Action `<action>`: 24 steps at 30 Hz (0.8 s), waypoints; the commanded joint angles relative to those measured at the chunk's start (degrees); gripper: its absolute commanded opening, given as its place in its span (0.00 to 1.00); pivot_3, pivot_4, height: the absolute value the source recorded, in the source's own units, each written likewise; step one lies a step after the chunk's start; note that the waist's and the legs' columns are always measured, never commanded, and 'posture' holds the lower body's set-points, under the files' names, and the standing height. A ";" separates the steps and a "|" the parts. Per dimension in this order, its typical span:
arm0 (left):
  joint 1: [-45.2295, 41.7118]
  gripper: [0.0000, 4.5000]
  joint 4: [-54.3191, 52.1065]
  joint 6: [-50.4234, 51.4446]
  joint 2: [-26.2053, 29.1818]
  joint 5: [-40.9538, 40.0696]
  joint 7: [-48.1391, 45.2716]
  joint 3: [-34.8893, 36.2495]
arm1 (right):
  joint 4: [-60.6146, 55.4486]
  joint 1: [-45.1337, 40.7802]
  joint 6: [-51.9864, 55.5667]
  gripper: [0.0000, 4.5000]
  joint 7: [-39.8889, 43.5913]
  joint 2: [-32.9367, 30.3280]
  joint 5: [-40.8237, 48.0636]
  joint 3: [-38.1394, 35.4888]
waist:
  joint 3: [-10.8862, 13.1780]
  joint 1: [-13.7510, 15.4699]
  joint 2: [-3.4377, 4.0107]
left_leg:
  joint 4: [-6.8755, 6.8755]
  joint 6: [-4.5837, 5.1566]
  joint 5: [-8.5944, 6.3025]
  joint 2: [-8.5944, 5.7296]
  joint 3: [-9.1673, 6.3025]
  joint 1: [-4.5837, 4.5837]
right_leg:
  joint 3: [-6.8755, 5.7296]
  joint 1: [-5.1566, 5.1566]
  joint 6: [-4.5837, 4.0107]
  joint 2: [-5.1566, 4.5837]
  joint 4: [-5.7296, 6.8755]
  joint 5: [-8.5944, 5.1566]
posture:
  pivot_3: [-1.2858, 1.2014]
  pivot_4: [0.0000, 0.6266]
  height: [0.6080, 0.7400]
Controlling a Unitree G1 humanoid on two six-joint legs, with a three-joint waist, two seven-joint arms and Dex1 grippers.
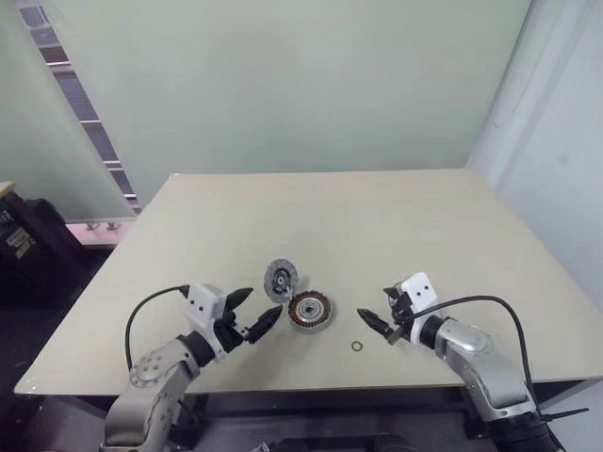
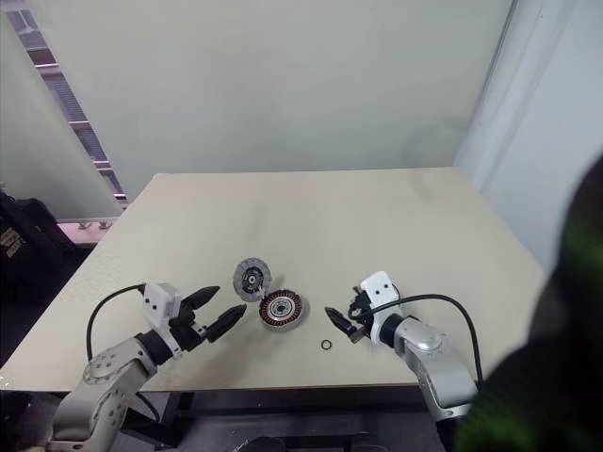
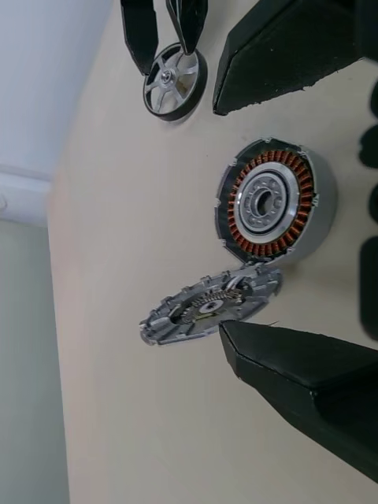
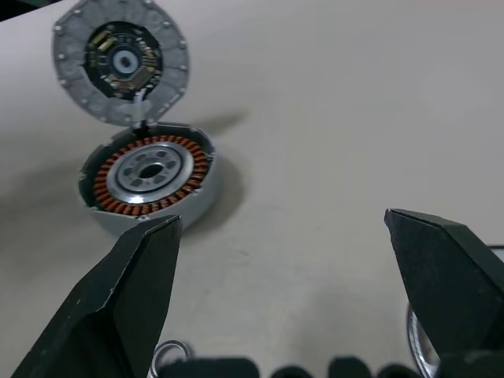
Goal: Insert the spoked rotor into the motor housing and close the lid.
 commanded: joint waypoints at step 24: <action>2.34 1.00 2.37 0.52 7.91 1.28 -11.95 -5.93 | -4.57 3.39 4.40 1.00 2.55 -3.42 -2.64 10.29 | 0.02 -0.04 0.02 | 0.00 -0.01 -0.03 0.28 0.07 0.00 | 0.00 -0.04 -0.02 -0.01 0.00 -0.01 | 0.52 0.00 1.00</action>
